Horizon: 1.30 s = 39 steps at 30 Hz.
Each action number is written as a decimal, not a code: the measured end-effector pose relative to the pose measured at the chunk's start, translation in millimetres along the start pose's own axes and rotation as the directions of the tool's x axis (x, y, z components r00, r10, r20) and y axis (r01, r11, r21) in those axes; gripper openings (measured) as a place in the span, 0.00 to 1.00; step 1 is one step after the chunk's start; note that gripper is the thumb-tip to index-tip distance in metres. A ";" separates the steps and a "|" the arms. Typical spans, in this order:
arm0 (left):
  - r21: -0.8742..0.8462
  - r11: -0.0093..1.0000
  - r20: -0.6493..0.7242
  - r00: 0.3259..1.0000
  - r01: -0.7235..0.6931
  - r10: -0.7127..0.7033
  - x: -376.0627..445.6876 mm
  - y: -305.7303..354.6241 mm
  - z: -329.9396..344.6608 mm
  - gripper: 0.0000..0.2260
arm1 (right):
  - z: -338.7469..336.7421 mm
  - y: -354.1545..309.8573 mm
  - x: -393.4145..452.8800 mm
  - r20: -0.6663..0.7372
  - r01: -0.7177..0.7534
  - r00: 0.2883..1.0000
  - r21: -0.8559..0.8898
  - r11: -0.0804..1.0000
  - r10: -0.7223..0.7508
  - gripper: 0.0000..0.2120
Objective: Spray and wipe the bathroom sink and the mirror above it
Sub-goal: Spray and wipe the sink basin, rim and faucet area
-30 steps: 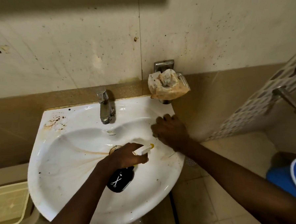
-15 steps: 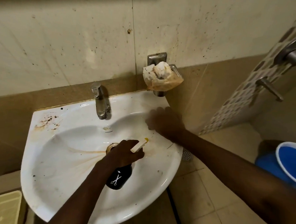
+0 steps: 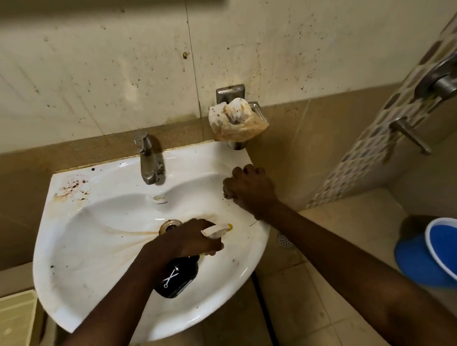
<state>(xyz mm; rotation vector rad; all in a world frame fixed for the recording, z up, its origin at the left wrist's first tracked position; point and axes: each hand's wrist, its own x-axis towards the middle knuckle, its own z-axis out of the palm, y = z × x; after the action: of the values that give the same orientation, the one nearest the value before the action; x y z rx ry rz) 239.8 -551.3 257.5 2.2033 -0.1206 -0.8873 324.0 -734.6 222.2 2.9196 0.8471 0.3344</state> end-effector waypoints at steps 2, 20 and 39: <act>0.007 1.000 0.010 1.000 0.016 -0.017 -4.7 1.1 -3.5 0.13 | -3.8 -2.1 -20.4 0.022 0.066 0.998 0.034 0.997 -0.067 0.06; 0.001 1.000 -0.031 1.000 0.001 -0.001 -15.9 -27.3 9.6 0.09 | 8.9 -9.4 -28.7 0.061 0.093 0.994 -0.041 0.995 -0.091 0.06; 0.052 0.995 0.044 0.995 -0.088 0.086 -36.1 -10.8 4.9 0.07 | -11.8 -50.3 -53.3 0.000 -0.328 0.944 0.025 0.944 0.329 0.07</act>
<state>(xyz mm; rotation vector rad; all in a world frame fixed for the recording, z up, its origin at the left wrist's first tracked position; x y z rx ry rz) 207.5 -534.3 268.1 2.2121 -0.2610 -0.8912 251.3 -720.6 216.7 3.0800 0.3602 0.3538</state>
